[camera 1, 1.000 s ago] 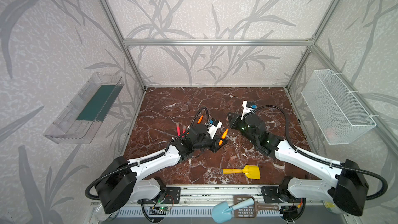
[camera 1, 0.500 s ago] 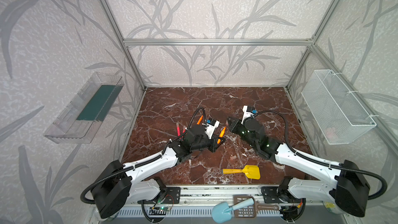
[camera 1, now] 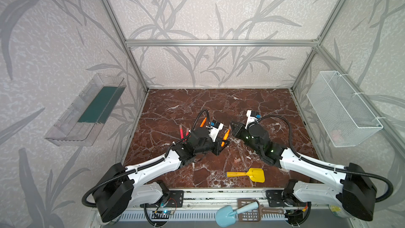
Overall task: Insert the pens into the pen caps
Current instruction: 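Lower the pink cap onto the orange marker tip with the right gripper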
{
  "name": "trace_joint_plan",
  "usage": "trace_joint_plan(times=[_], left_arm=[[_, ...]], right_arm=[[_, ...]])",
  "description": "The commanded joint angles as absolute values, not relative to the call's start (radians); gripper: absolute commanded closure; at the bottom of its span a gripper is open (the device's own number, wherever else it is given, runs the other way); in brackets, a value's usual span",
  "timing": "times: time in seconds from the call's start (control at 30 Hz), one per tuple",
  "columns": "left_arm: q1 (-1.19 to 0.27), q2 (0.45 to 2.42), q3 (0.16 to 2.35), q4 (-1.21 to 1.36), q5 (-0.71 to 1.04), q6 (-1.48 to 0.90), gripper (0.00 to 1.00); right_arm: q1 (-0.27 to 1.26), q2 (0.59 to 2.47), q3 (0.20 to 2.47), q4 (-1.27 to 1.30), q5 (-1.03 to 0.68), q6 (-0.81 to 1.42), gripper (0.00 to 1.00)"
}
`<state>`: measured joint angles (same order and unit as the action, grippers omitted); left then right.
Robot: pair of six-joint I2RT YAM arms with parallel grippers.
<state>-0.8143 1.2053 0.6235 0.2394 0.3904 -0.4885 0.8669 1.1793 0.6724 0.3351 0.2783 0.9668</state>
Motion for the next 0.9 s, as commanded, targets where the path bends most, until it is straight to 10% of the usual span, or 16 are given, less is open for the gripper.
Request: trace_joint_plan(times=[0.0,0.87], left_arm=[[-0.816,1.192,0.618,0.252,0.373,-0.469,1.0],[-0.816,1.186,0.617,0.249,0.372,-0.465,1.0]], right_arm=[[0.885,1.147,0.655,0.362,0.273,0.979,0.93],[0.89,1.089,0.658,0.353,0.295,0.974,0.92]])
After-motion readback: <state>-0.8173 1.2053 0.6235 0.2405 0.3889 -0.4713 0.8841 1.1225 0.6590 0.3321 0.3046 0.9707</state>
